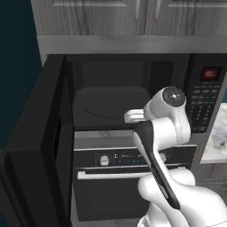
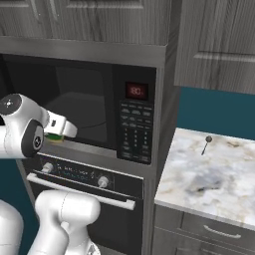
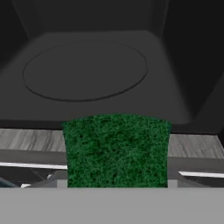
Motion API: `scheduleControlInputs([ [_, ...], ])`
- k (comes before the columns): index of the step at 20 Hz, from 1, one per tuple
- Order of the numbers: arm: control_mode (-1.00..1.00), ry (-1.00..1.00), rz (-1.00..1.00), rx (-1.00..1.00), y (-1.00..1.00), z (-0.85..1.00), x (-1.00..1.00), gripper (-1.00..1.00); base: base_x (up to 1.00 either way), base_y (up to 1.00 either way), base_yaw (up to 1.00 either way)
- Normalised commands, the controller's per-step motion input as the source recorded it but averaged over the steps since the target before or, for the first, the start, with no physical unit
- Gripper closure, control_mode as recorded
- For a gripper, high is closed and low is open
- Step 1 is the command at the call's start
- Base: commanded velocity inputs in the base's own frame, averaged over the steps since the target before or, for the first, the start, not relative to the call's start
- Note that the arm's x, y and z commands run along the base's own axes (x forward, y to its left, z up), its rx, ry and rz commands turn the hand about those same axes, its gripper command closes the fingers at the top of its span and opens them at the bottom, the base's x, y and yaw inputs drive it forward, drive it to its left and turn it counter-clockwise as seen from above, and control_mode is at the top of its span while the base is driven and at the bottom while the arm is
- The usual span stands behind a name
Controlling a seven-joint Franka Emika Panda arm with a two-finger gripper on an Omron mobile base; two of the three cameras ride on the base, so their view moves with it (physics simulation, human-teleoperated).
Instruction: Place the sponge inside the microwave to prepare for sanitizing.
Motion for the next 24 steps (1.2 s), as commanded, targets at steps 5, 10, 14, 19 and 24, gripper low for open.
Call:
scheduleControlInputs([
  [5,-1.00,0.00,0.00,-0.02,0.12,0.00,0.47,1.00,0.00,0.00,0.00],
  [10,-1.00,-0.01,0.00,-0.08,0.17,0.00,0.42,1.00,0.00,0.00,0.00],
  [14,-1.00,0.00,0.00,-0.05,0.15,0.00,0.45,1.00,0.00,0.00,0.00],
  [19,-1.00,0.05,0.00,0.00,0.00,-0.10,0.53,1.00,0.00,0.00,0.00],
  [24,-1.00,0.00,0.00,0.00,0.00,-0.13,0.53,1.00,0.00,0.00,0.00],
])
